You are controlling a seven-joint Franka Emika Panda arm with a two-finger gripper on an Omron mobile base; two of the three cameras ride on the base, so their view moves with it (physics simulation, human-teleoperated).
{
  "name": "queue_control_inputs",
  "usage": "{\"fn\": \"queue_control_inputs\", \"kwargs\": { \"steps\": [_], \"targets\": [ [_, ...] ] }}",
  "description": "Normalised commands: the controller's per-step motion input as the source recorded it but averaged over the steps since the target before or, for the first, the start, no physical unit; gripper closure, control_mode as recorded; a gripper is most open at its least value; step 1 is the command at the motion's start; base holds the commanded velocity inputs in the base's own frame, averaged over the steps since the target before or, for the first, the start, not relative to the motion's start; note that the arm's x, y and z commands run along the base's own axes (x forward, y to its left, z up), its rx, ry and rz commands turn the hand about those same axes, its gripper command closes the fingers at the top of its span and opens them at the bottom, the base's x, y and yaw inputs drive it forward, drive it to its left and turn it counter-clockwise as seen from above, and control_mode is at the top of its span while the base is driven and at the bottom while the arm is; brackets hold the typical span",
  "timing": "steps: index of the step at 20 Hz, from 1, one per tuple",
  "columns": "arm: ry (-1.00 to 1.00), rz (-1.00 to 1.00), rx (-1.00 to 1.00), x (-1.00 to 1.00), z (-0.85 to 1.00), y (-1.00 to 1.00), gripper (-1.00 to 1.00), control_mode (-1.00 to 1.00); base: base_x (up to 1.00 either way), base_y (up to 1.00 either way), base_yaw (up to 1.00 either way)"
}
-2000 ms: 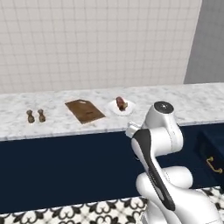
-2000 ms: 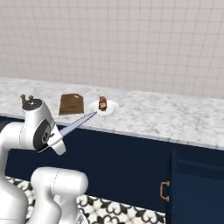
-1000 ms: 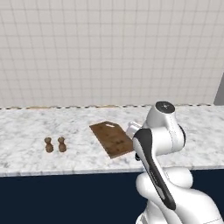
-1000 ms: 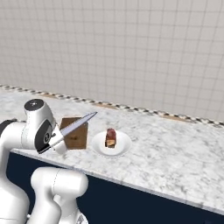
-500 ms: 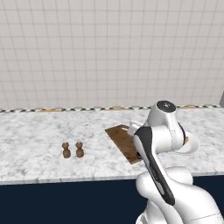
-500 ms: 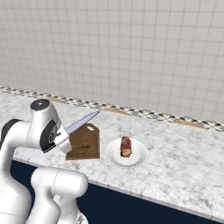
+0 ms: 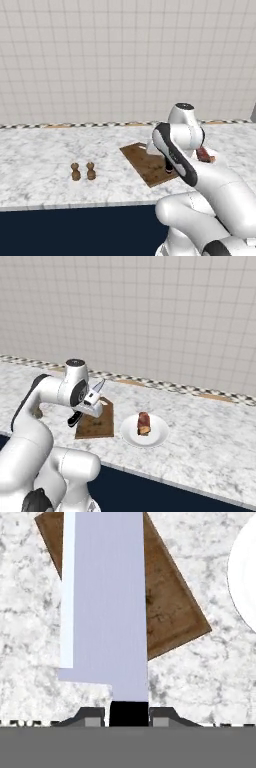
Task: Pick up the knife from the drawer and place it on the cutting board. Then place the meat from the plate to the cutting board.
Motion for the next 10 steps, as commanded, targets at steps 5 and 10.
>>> {"fn": "queue_control_inputs", "kwargs": {
  "steps": [5, 10],
  "targets": [
    [0.10, 0.67, -0.17, 0.28, -0.62, 0.11, 1.00, -1.00, 0.00, 0.00, 0.00],
    [0.01, 0.37, 0.02, 0.40, -0.33, 0.10, 1.00, -1.00, 0.00, 0.00, 0.00]
  ]
}}
